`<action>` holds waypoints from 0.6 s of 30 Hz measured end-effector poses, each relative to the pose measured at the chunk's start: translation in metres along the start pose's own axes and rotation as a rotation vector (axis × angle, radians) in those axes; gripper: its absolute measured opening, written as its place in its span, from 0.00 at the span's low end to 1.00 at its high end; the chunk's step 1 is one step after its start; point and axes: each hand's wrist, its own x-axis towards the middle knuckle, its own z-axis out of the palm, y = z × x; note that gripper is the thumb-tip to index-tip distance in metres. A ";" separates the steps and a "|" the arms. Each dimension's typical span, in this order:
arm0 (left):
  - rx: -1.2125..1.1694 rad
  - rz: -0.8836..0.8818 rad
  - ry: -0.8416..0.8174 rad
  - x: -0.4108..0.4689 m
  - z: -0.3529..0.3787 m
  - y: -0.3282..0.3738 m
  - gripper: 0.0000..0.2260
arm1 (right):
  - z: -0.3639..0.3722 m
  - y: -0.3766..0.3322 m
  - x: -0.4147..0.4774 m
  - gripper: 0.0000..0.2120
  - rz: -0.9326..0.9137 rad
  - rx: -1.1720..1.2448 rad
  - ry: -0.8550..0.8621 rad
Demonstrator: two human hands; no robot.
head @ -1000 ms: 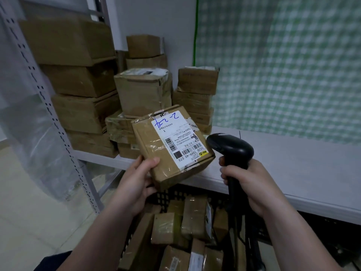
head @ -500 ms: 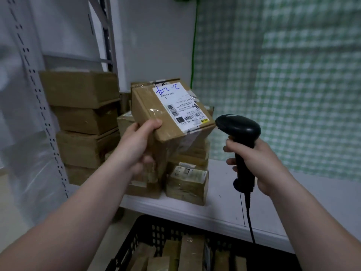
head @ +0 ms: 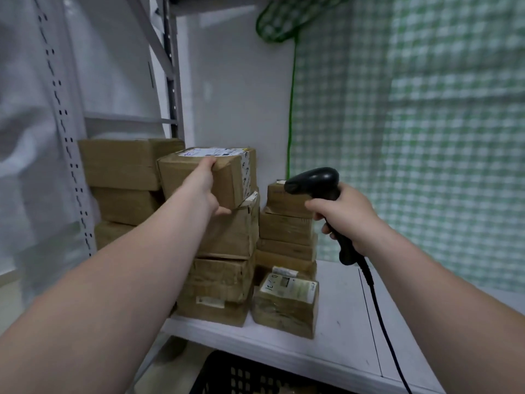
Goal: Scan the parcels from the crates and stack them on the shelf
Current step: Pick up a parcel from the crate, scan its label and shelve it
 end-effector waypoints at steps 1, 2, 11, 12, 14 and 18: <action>0.005 -0.004 0.007 0.002 0.004 0.001 0.29 | 0.001 -0.001 0.003 0.14 -0.008 -0.024 -0.001; 0.007 -0.004 0.013 0.004 0.007 0.002 0.30 | 0.002 -0.001 0.006 0.15 -0.011 -0.045 -0.001; 0.082 0.162 0.297 0.031 0.006 -0.013 0.30 | 0.015 0.013 0.014 0.16 0.017 -0.073 -0.043; 0.109 0.171 0.296 0.032 0.005 -0.014 0.29 | 0.016 0.014 0.014 0.16 0.018 -0.074 -0.050; 0.150 0.181 0.292 0.030 0.001 -0.014 0.26 | 0.018 0.017 0.013 0.16 0.020 -0.074 -0.059; 0.241 0.223 0.294 0.041 -0.005 -0.022 0.26 | 0.020 0.024 0.008 0.17 0.043 -0.073 -0.075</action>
